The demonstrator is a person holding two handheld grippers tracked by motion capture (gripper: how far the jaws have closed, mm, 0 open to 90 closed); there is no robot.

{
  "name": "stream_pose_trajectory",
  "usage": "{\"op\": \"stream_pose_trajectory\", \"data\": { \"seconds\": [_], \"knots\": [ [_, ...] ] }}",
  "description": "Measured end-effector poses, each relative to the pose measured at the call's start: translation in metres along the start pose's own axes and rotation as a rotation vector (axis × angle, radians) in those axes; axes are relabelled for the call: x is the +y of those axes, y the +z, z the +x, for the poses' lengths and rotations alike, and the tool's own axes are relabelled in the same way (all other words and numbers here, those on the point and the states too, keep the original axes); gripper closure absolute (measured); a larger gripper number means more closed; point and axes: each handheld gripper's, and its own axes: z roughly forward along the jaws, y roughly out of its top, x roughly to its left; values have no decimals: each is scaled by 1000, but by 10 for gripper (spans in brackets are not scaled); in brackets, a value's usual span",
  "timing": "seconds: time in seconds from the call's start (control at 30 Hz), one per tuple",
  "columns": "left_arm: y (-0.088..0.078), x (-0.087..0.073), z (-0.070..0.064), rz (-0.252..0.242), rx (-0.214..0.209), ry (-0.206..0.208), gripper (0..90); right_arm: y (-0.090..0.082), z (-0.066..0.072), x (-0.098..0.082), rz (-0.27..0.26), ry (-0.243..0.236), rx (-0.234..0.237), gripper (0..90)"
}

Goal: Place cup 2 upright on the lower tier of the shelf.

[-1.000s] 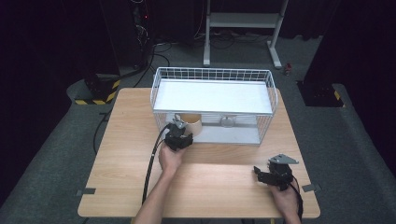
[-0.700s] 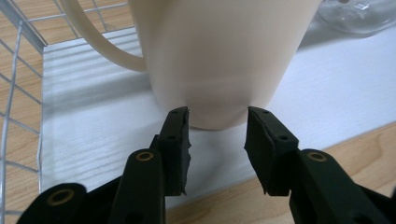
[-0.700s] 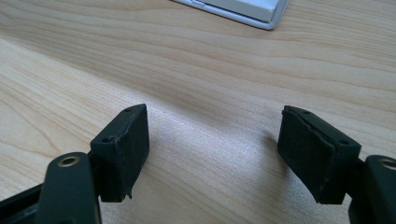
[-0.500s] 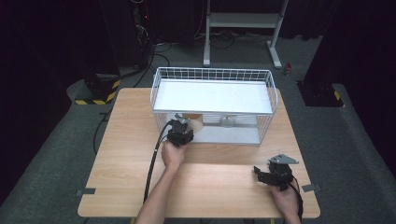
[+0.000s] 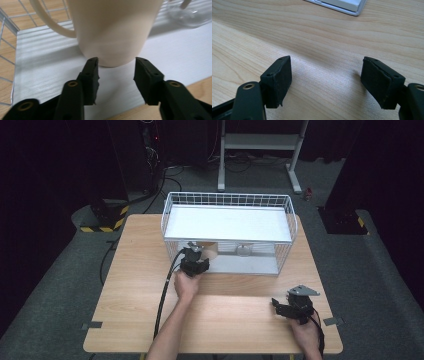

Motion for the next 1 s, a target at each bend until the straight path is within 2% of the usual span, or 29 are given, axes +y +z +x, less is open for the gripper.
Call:
{"op": "stream_pose_trajectory", "data": {
  "seconds": [0.13,0.2,0.27,0.4,0.47,0.6,0.7,0.87,1.0],
  "knots": [
    [-9,0,-2,-16,-12,44,441,0,0,0,0,0,-1,248],
    [-14,-2,-2,-25,-24,21,415,0,0,0,0,0,0,248],
    [-18,-4,-1,-36,-22,27,401,0,0,0,1,4,0,248],
    [-28,-9,4,-54,-35,10,381,0,0,0,1,3,0,248],
    [-32,-12,6,-52,-36,19,373,0,0,0,1,4,0,248],
    [-40,-18,10,-59,-48,4,358,0,0,0,1,3,-1,248],
    [-43,-19,11,-50,-33,33,339,0,0,0,1,4,-1,248],
    [-51,-22,11,-73,-63,11,334,0,0,0,1,4,-1,248],
    [-55,-25,12,-71,-65,9,321,0,0,0,1,4,-1,248]
  ]
}}
